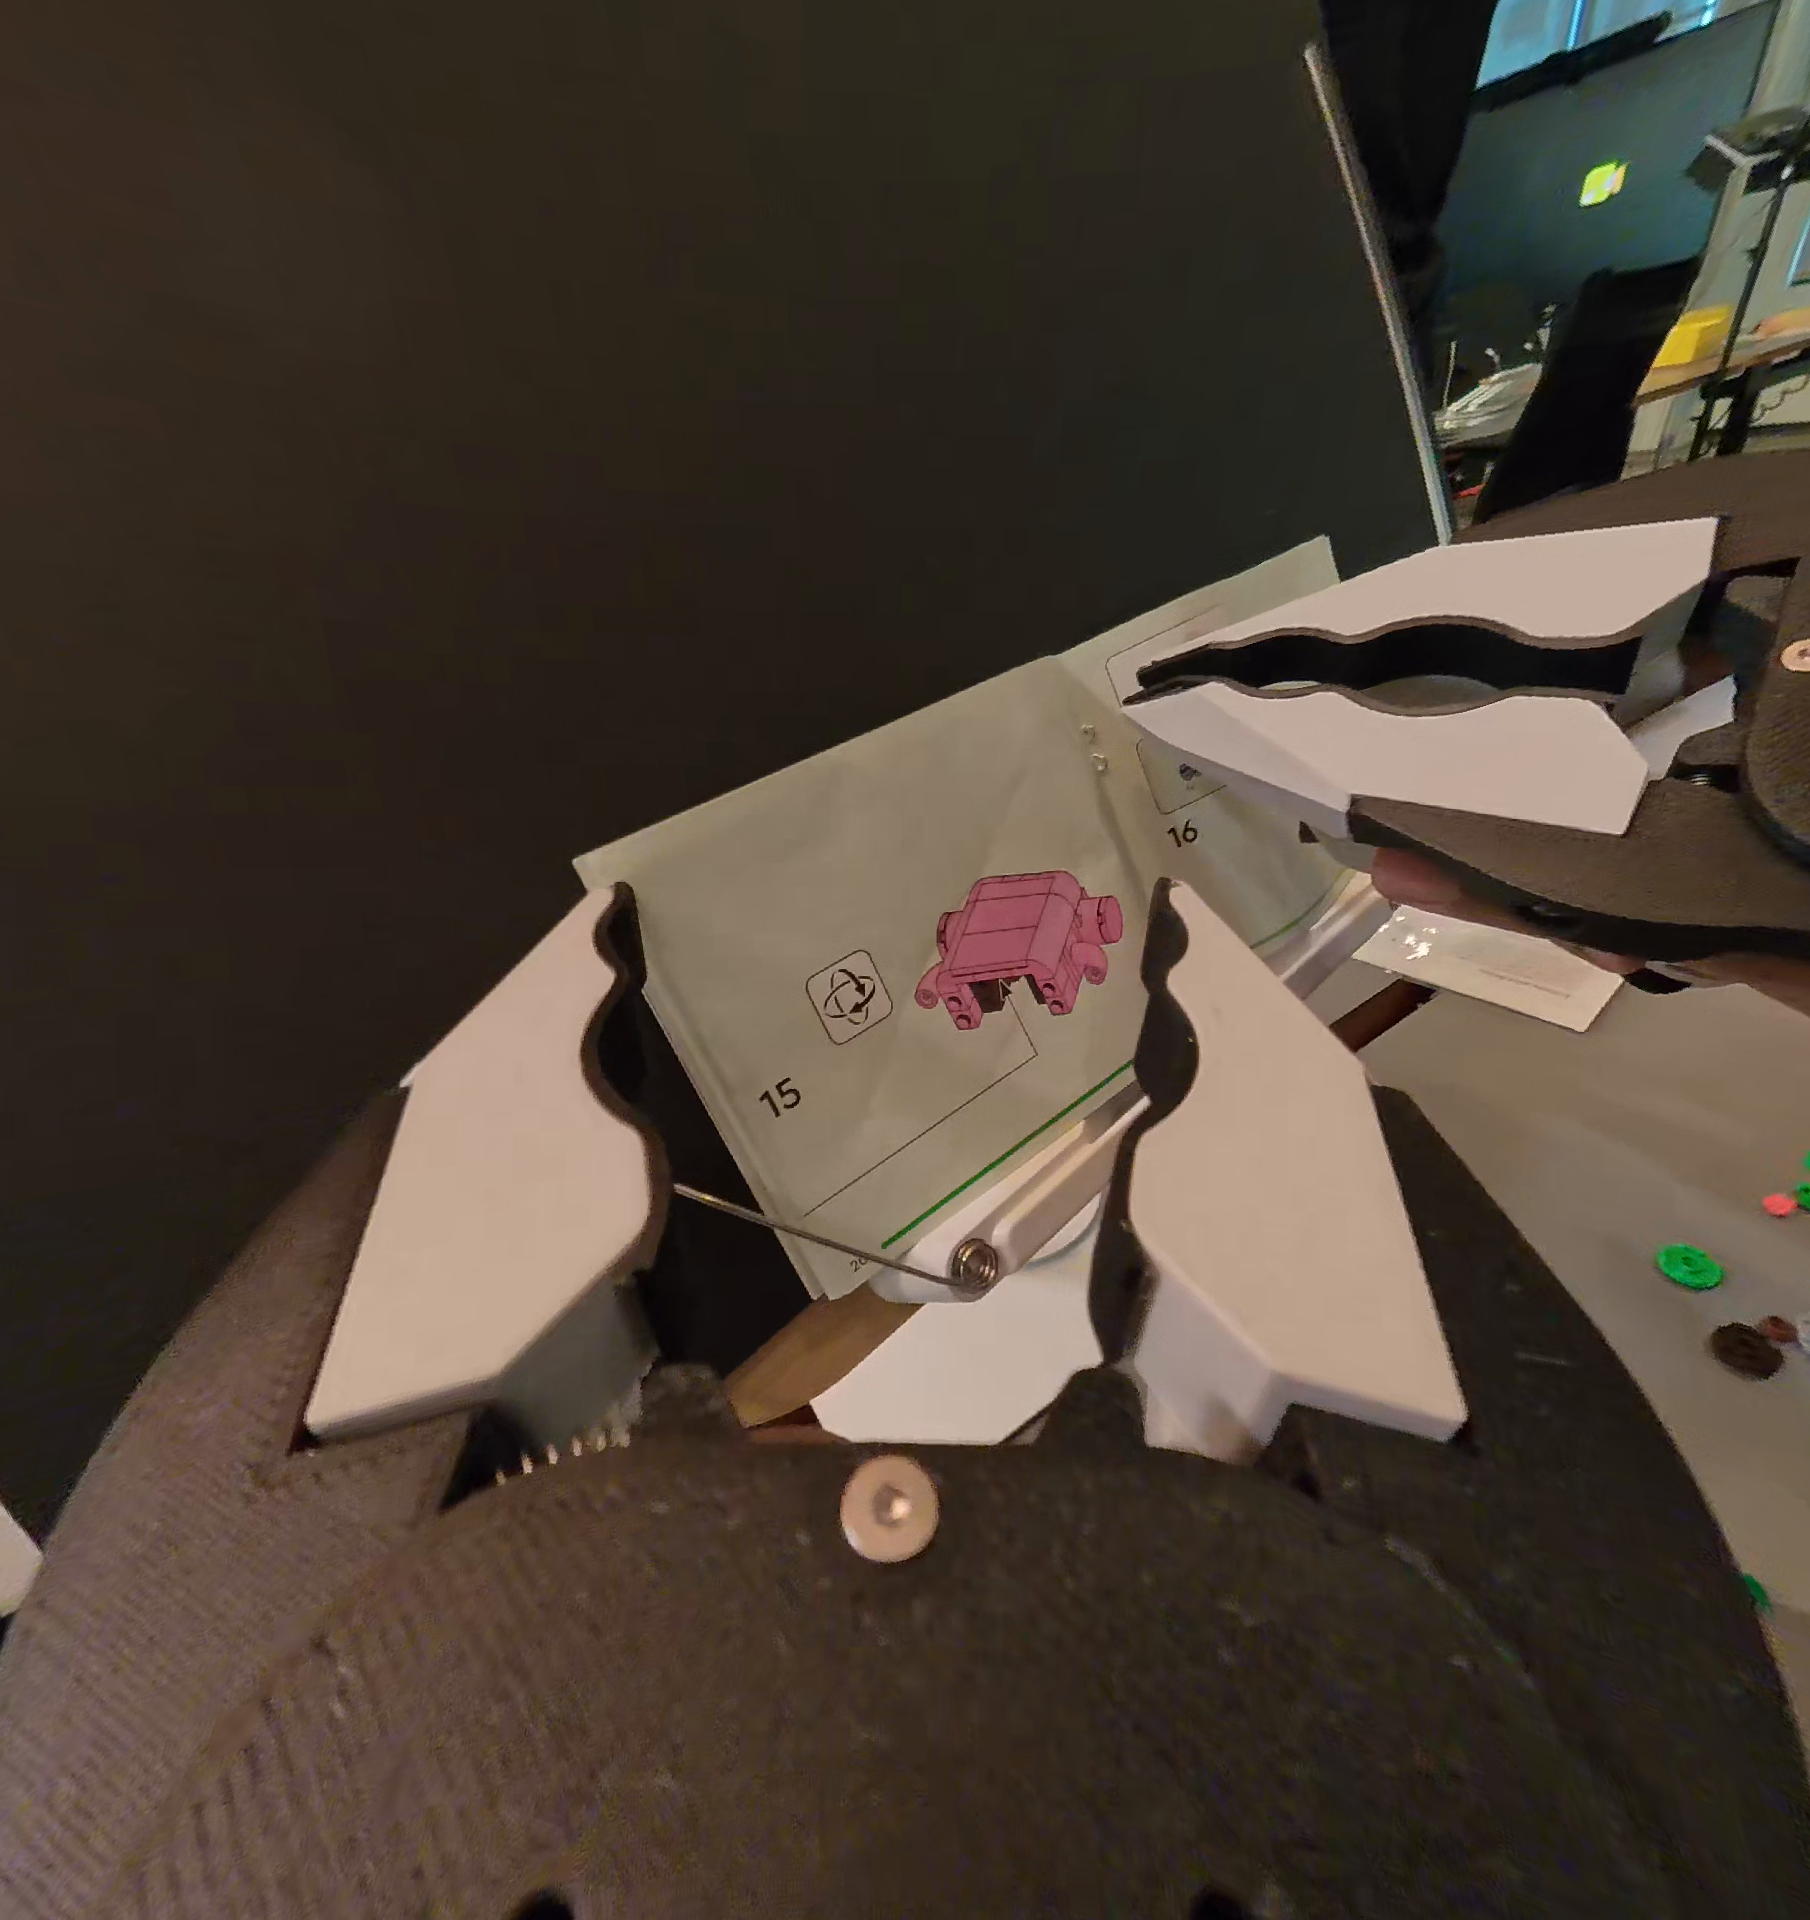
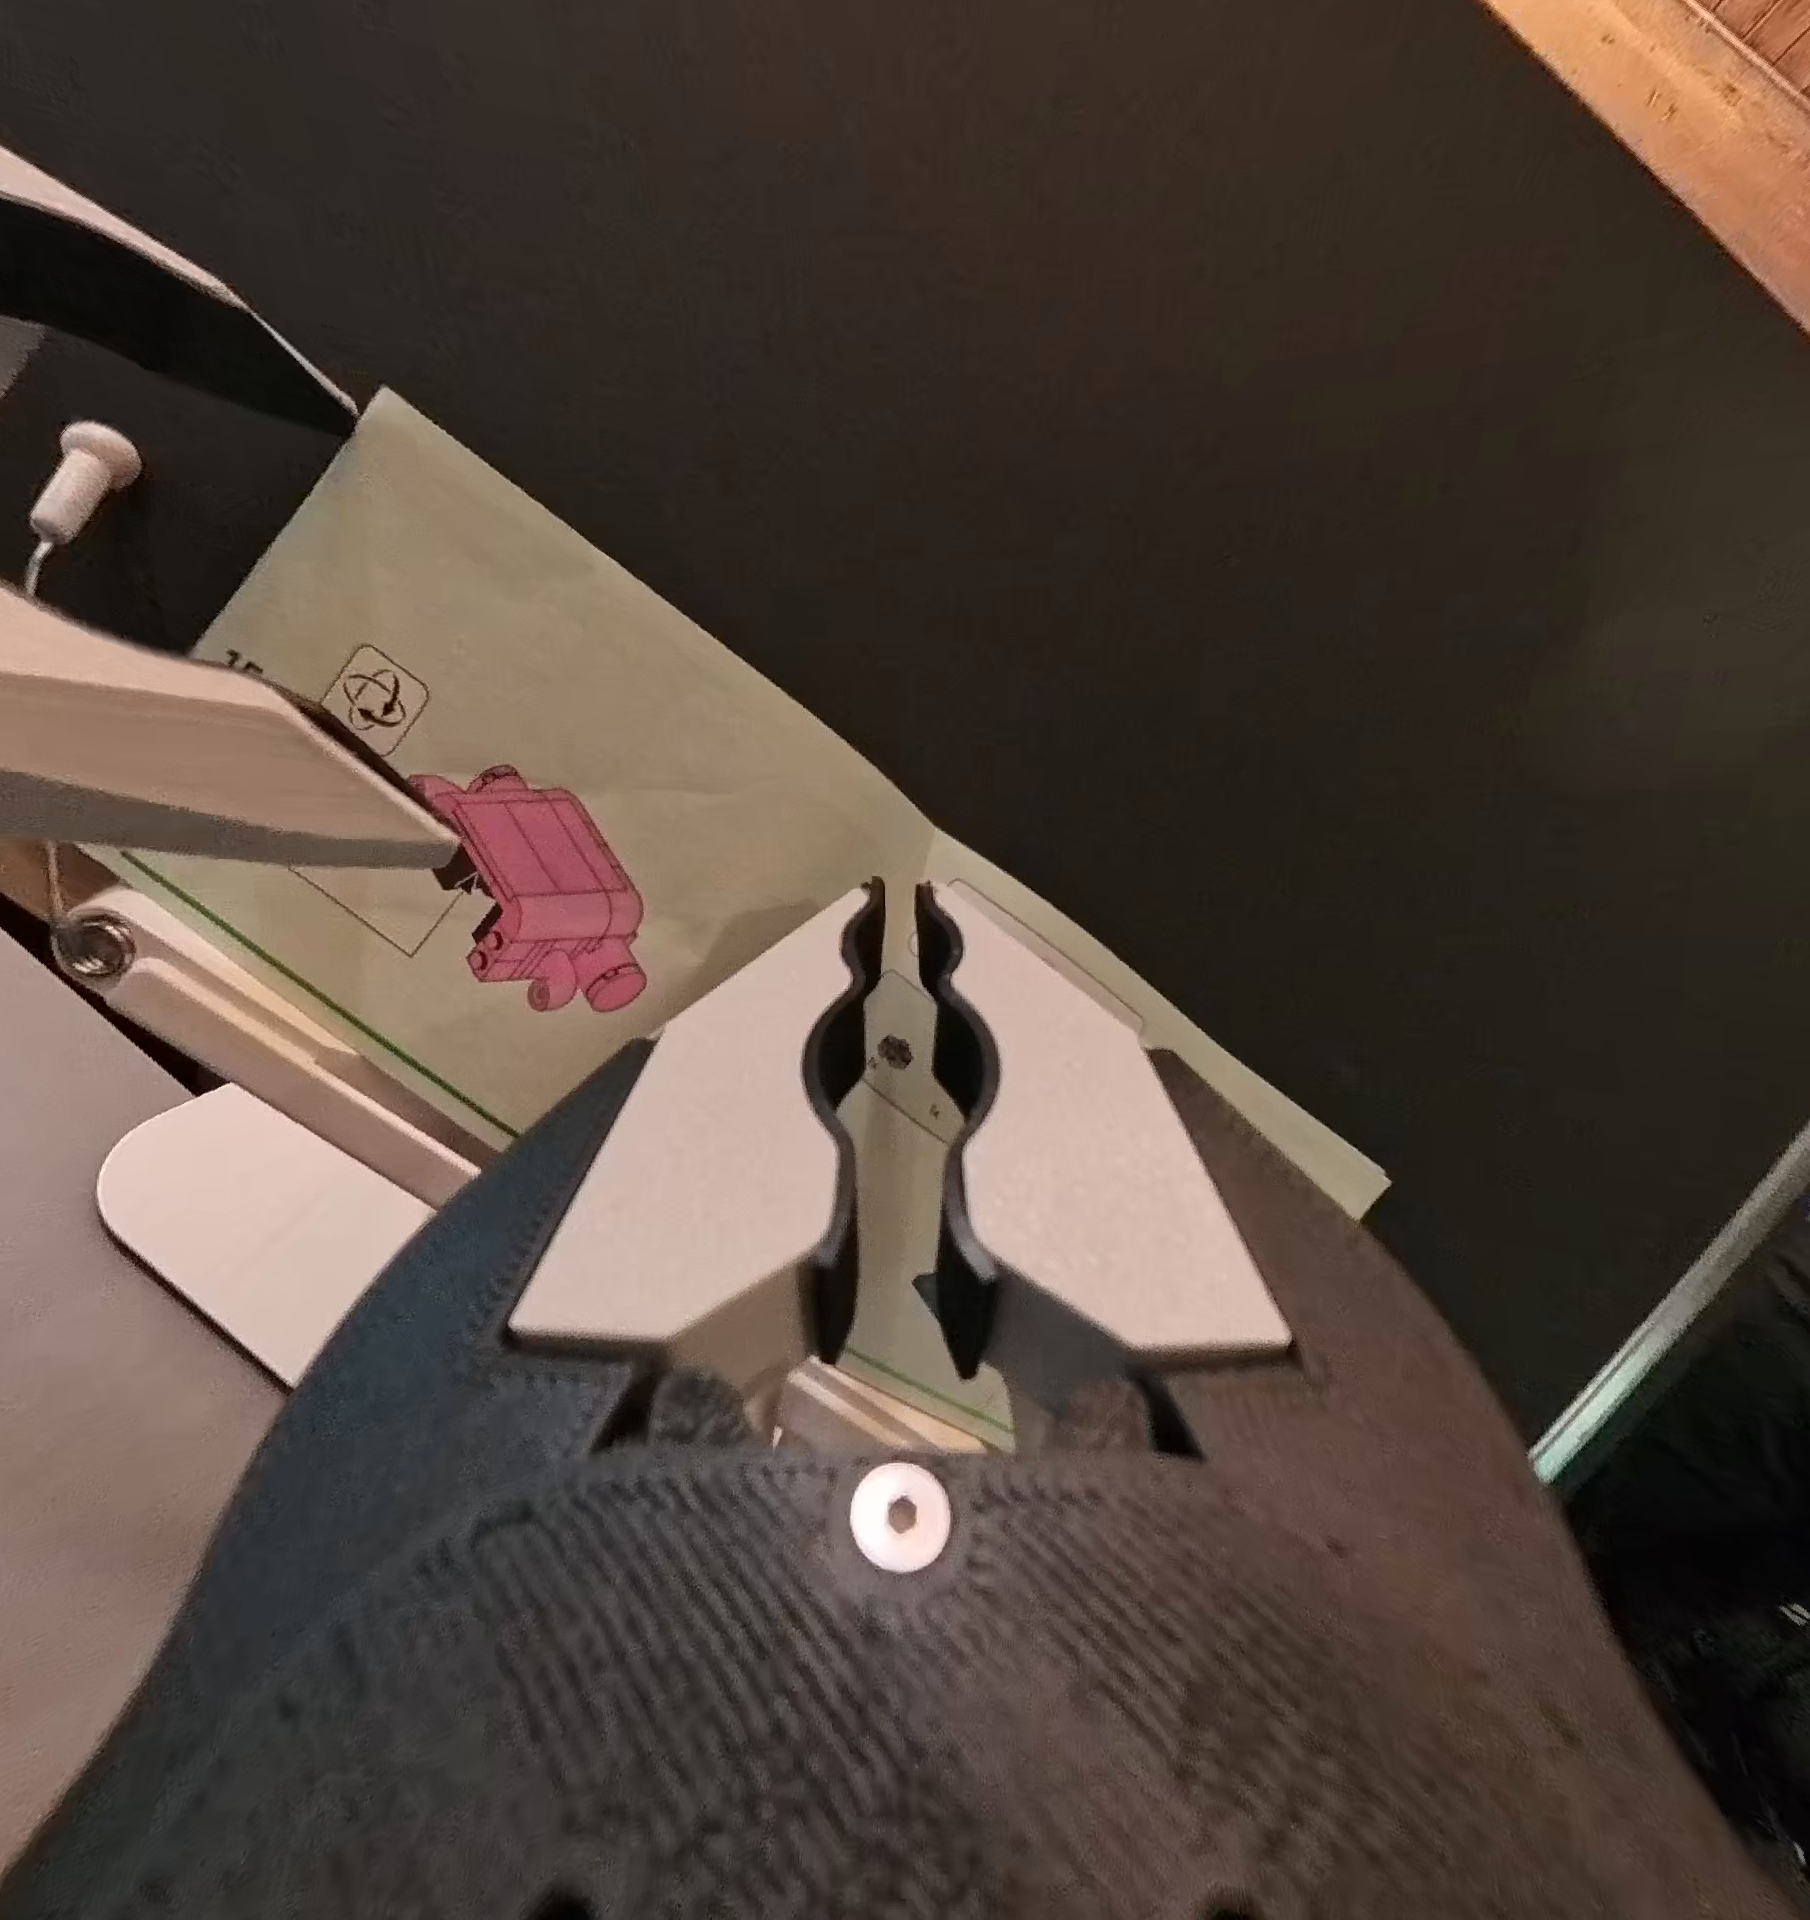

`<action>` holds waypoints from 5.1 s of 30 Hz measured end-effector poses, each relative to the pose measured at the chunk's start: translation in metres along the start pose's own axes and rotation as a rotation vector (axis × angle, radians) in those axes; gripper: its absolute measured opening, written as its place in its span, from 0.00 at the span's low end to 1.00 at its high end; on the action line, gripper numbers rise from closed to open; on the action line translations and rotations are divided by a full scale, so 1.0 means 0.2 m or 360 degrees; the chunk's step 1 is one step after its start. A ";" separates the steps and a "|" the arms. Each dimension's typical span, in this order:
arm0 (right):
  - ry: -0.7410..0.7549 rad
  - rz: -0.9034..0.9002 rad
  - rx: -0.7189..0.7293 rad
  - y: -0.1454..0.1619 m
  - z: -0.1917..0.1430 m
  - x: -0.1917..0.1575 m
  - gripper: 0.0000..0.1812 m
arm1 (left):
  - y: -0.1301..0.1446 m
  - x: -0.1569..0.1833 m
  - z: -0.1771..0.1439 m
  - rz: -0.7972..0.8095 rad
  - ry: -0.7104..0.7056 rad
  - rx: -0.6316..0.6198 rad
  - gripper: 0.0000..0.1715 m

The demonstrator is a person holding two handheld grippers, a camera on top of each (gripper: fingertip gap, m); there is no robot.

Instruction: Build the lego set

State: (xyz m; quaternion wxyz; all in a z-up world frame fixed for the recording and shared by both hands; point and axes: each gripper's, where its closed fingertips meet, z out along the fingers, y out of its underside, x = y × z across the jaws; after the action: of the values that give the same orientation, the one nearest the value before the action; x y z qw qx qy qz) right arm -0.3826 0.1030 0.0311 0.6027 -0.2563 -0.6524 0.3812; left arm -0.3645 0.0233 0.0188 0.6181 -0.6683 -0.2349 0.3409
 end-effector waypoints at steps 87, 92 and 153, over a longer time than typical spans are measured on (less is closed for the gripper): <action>-0.0770 0.0617 0.0221 -0.27 -0.27 -0.10 0.21 | -0.06 0.26 -0.21 -0.0496 0.1075 0.0070 0.00; -0.0858 0.0697 0.0262 -0.31 -0.29 -0.13 0.21 | -0.09 0.26 -0.22 -0.0450 0.1074 0.0132 0.00; -0.0953 0.0842 0.0308 -0.33 -0.30 -0.14 0.13 | -0.13 0.33 -0.24 -0.0451 0.1147 0.0226 0.05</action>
State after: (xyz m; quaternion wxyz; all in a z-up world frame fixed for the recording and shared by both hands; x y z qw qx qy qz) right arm -0.3108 0.0530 0.0671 0.2887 -0.2352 -0.6716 0.6405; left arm -0.2833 0.0430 0.0337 0.7466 -0.6616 -0.0685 0.0112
